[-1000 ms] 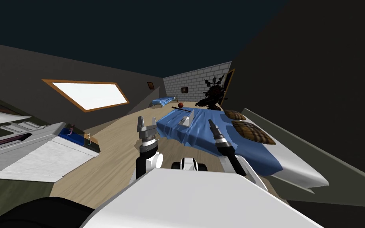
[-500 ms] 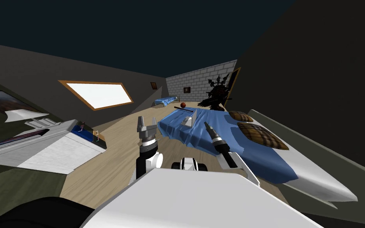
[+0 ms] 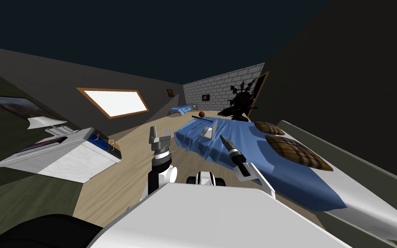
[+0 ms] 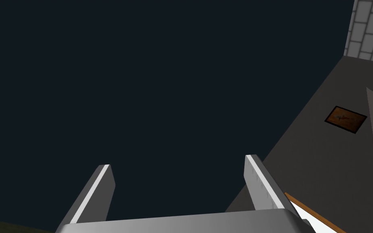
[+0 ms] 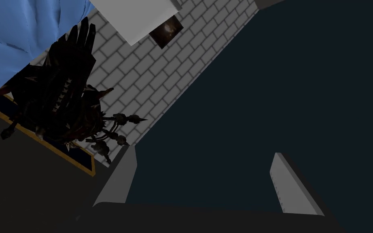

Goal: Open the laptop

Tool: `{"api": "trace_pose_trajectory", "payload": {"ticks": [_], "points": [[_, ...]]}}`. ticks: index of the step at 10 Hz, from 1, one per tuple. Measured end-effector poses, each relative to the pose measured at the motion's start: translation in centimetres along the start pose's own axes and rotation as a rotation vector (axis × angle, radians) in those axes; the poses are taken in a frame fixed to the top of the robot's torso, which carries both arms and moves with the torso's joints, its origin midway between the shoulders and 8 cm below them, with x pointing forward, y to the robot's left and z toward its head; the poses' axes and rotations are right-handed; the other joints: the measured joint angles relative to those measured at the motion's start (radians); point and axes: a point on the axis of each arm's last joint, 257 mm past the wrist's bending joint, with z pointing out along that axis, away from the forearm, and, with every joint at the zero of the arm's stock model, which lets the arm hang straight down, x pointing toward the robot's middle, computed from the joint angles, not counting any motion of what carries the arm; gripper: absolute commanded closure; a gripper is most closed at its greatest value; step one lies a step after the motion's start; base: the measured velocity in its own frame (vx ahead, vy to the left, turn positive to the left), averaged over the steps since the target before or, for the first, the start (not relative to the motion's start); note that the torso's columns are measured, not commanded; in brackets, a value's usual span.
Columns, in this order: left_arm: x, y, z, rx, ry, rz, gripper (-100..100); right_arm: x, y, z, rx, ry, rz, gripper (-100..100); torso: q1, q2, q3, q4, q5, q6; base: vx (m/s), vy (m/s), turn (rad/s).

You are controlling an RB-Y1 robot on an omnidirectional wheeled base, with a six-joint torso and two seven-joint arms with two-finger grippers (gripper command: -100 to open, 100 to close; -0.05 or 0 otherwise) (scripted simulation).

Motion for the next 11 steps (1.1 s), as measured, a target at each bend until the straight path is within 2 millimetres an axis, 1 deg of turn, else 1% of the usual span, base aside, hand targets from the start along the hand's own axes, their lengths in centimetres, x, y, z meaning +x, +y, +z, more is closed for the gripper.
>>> {"api": "trace_pose_trajectory", "payload": {"ticks": [2,3,5,6,7,9,10,11], "points": [[0.0,0.0,0.0,0.000,0.000,0.000,0,1.3,-1.7,0.5,0.043,0.030,-0.067,-100,-0.001,0.000,0.000,0.000,0.000,0.000,0.025,0.051,0.122],[0.0,0.0,0.0,0.000,0.000,0.000,0,2.1,-3.3,0.7,0.075,0.052,-0.114,-100,0.000,-0.001,0.000,0.000,0.000,0.000,0.027,0.052,0.042],[0.0,0.0,0.0,0.000,0.000,0.000,0,3.2,-5.0,1.0,0.118,0.085,-0.194,-100,0.000,-0.001,-0.001,0.000,0.000,0.000,0.033,0.045,0.072],[0.0,0.0,0.0,0.000,0.000,0.000,0,3.4,-5.7,1.0,0.138,0.095,-0.224,-100,-0.001,0.000,0.000,0.000,0.000,0.000,0.038,0.056,0.093],[0.0,0.0,0.0,0.000,0.000,0.000,0,3.9,-7.0,0.8,0.167,0.112,-0.267,-100,0.000,0.000,0.000,0.000,0.000,0.000,0.030,0.045,0.049],[0.0,0.0,0.0,0.000,0.000,0.000,0,4.4,-8.7,1.4,0.204,0.135,-0.343,-100,0.000,0.000,0.000,0.000,0.000,0.000,0.023,0.045,0.073],[0.0,0.0,0.0,0.000,0.000,0.000,0,4.5,-9.2,1.5,0.222,0.144,-0.370,-100,-0.001,0.000,0.000,0.000,0.000,0.000,0.028,0.042,0.090],[0.0,0.0,0.0,0.000,0.000,0.000,0,4.5,-10.3,1.7,0.249,0.156,-0.414,-100,-0.001,0.000,0.000,0.000,0.000,0.000,0.024,0.037,0.052]]}}
